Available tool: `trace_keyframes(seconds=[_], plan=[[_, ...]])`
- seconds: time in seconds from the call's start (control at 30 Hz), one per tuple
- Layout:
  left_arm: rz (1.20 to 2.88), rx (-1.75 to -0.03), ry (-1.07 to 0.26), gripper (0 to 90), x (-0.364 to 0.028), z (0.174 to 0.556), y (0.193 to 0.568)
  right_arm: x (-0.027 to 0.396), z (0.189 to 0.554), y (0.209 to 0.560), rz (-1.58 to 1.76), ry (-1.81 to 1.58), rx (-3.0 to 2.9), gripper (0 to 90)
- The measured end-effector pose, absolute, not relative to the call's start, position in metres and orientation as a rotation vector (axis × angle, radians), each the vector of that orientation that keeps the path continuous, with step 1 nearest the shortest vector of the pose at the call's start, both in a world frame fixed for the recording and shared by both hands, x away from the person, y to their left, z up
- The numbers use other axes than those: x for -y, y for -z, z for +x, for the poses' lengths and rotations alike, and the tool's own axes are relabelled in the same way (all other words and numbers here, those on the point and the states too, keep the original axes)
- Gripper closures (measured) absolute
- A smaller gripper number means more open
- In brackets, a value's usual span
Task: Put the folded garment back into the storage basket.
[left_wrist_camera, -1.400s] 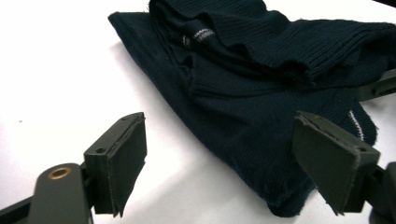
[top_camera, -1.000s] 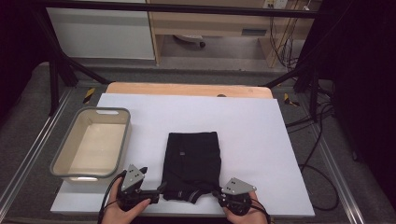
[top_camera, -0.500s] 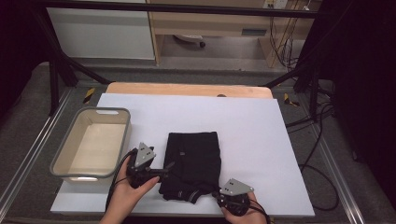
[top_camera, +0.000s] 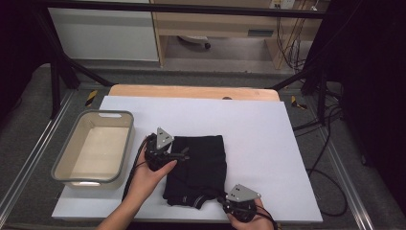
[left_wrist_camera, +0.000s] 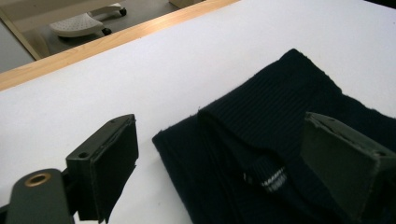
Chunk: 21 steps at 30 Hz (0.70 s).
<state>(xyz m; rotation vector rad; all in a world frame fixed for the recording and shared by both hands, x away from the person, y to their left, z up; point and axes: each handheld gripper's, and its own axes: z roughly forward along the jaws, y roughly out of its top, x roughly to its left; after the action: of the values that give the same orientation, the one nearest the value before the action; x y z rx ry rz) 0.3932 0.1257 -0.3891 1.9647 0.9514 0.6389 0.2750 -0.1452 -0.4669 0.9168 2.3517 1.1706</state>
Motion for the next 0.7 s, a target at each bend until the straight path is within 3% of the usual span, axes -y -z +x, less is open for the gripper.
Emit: trace_keyframes(seconds=[0.7], plan=[[1.933,-1.093,-0.624,11.3,-0.135,0.437,0.403,0.146,0.276,0.467,0.919,-1.181,-2.355,80.0]])
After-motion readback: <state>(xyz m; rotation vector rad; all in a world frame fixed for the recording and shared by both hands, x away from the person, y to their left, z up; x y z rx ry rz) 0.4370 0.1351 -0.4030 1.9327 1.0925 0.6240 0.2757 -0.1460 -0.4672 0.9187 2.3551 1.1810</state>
